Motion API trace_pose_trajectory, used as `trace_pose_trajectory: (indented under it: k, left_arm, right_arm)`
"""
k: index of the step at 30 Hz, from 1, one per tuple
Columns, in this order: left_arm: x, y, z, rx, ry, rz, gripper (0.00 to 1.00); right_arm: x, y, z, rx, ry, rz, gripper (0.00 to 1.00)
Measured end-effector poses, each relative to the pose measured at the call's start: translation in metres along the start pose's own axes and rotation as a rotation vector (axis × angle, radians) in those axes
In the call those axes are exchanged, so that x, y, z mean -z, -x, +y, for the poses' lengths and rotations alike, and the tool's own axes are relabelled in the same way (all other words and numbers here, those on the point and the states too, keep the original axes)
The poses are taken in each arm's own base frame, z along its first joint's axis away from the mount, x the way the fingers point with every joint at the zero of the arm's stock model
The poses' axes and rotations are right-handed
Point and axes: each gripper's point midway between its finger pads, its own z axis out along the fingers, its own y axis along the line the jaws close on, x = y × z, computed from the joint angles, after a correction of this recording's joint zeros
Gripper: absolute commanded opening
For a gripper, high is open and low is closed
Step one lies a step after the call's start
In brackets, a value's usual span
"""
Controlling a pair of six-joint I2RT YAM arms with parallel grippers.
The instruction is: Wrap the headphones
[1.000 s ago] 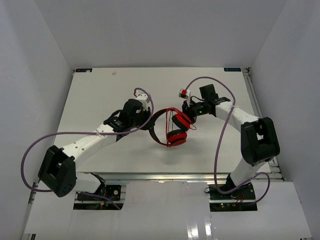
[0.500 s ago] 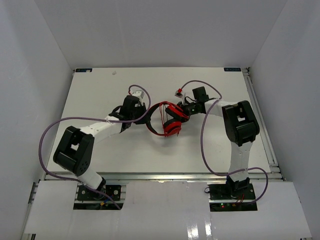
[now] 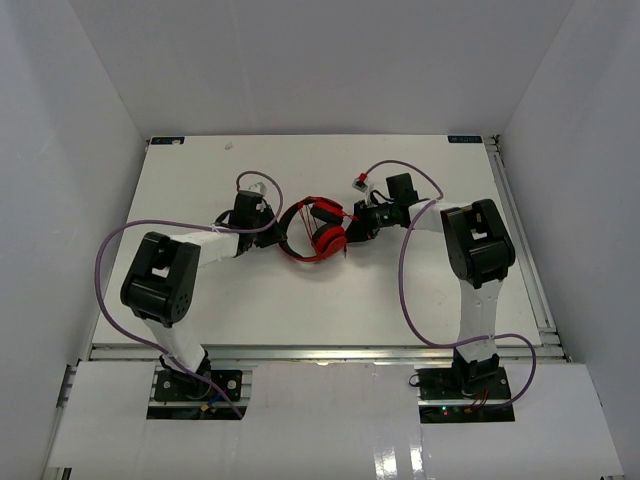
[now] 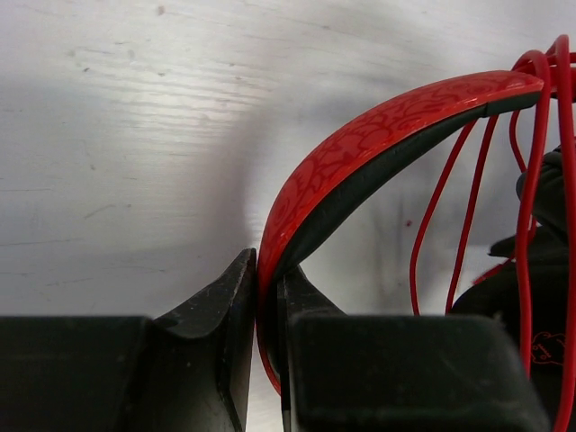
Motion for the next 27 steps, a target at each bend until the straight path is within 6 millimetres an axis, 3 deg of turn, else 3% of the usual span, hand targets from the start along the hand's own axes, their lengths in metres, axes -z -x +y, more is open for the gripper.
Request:
trace_pose_trajectory:
  k: [3,14,16,21,27]
  left_arm:
    - [-0.01,-0.004,0.01,0.032,0.032,0.031,0.0]
    - [-0.018,0.002,0.009,0.11,0.071,0.056,0.01]
    - [-0.02,0.005,0.009,0.121,0.091,0.062,0.06]
    - [-0.021,0.011,0.013,0.141,0.157,0.085,0.42]
    - [-0.013,0.025,0.008,0.138,0.194,0.093,0.6]
  right_arm:
    - [0.001,0.0,-0.002,-0.007,-0.003,-0.003,0.25]
    - [0.005,-0.027,-0.008,-0.078,-0.022,0.017,0.26]
    - [0.009,-0.03,-0.006,-0.081,-0.028,0.017,0.26]
    - [0.029,-0.043,0.0,-0.064,-0.081,0.041,0.27]
    - [0.068,-0.044,0.033,0.079,-0.16,0.051,0.28]
